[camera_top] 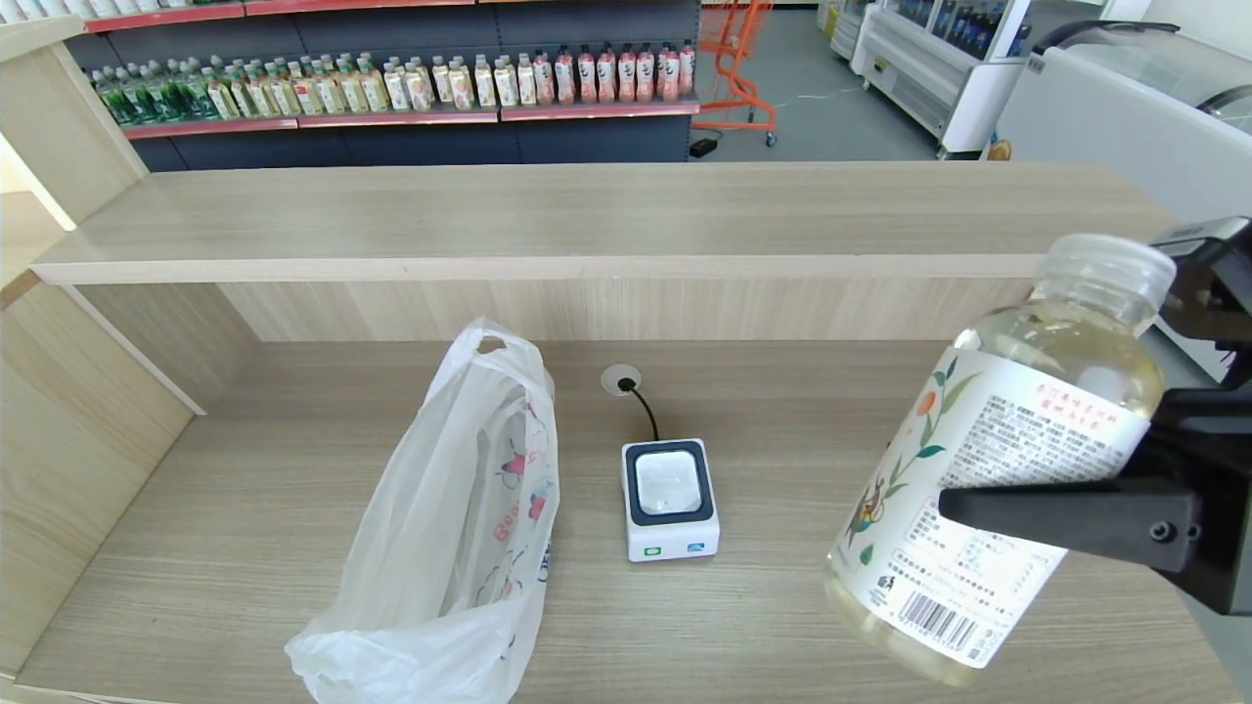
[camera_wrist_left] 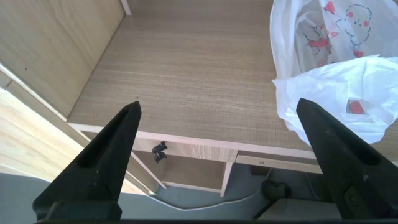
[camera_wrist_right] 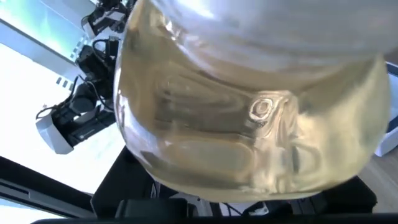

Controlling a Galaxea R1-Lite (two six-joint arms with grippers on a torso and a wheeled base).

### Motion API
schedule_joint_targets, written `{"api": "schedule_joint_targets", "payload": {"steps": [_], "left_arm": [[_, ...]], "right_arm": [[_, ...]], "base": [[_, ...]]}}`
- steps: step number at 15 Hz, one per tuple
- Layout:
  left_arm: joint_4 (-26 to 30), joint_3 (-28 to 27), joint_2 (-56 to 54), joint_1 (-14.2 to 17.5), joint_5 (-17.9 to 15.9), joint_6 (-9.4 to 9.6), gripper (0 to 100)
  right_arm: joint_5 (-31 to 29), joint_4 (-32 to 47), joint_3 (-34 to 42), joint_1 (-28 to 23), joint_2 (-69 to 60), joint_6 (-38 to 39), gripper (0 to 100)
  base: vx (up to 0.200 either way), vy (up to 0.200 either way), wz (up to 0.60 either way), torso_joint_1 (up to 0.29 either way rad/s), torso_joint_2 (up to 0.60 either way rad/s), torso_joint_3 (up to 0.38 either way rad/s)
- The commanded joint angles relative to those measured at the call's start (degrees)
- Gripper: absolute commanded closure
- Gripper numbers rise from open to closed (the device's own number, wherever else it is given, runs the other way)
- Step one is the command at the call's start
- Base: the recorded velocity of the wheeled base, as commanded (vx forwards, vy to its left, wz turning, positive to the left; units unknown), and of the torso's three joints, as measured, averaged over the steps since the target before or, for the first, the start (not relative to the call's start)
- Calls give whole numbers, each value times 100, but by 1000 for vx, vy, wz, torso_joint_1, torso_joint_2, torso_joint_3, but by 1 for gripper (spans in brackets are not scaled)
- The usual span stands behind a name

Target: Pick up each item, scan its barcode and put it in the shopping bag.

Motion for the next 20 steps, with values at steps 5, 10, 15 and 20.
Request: {"api": "schedule_joint_targets", "payload": {"steps": [5,10,15,20], "left_arm": [[1,0,-2,-1,3,-1,0],[1,0,-2,-1,3,-1,0],[1,0,-2,-1,3,-1,0],[1,0,-2,-1,3,-1,0]], "right_arm": [[-20,-12,-264,421,130,463,100],[-29,-100,-264,430,200,419,100],[-785,-206,26,-89,183,-1585,100],[-1549,-294,466,-1662,270,-5400,100]], "base": [[0,0,0,0,0,0],[0,0,0,0,0,0],[0,0,0,0,0,0],[0,0,0,0,0,0]]}}
